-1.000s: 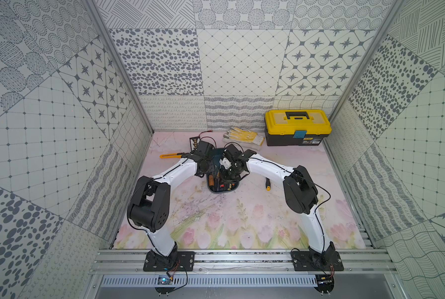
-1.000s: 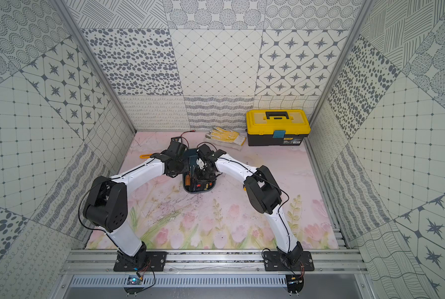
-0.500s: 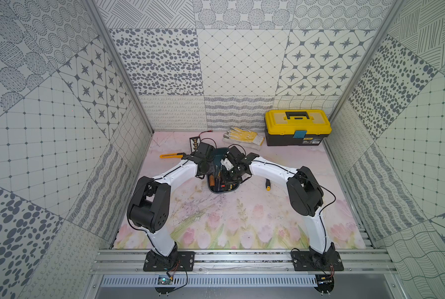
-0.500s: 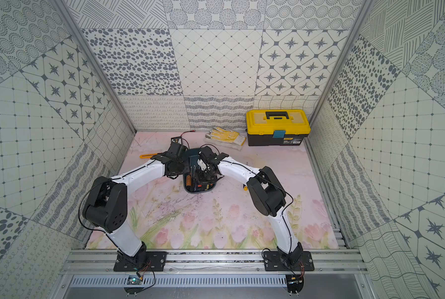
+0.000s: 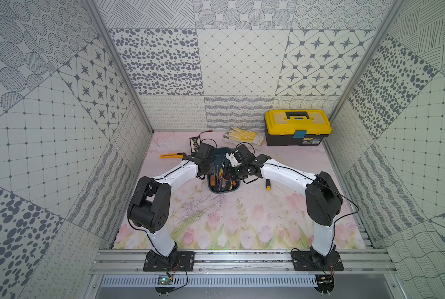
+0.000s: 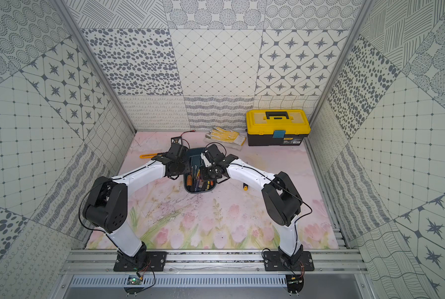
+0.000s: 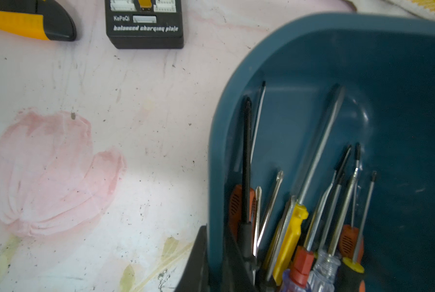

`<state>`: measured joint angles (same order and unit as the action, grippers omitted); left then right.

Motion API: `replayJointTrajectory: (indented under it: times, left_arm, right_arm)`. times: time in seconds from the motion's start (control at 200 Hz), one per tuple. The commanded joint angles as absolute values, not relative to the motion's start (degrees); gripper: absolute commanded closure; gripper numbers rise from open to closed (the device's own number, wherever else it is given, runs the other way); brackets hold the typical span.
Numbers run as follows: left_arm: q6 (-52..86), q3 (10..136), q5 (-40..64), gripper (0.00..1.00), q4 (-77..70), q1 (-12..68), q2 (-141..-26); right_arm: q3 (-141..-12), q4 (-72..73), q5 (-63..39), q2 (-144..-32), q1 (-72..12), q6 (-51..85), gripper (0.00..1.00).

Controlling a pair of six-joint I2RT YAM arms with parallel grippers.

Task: Take out the screwdriver from the storage box
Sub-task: Pick up the screwdriver from the storage box, then place the screwdriver at the center of the board.

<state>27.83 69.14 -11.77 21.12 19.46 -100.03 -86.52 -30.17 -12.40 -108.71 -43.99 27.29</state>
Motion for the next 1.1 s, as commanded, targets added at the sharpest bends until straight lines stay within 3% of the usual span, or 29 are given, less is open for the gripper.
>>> replayJointTrajectory:
  times: [0.0, 0.425, 0.615, 1.096]
  left_arm:
    - [25.56, 69.35, -15.74, 1.0, 16.07, 19.6, -99.33]
    - [24.45, 68.91, -16.61, 1.0, 16.26, 19.57, -98.64]
    - [24.08, 69.21, -16.96, 1.0, 16.86, 19.51, -98.17]
    - [24.42, 70.16, -16.7, 1.0, 18.63, 19.51, -98.44]
  right_arm:
    - [-83.85, -25.41, -7.66, -103.31, -43.45, 24.42, 1.0]
    - [-75.96, -33.4, -0.53, -91.05, -32.67, 17.89, 1.0]
    - [-75.23, -39.16, 1.54, -93.7, -28.91, 15.87, 1.0]
    - [-75.41, -41.28, 0.36, -105.2, -28.64, 19.16, 1.0]
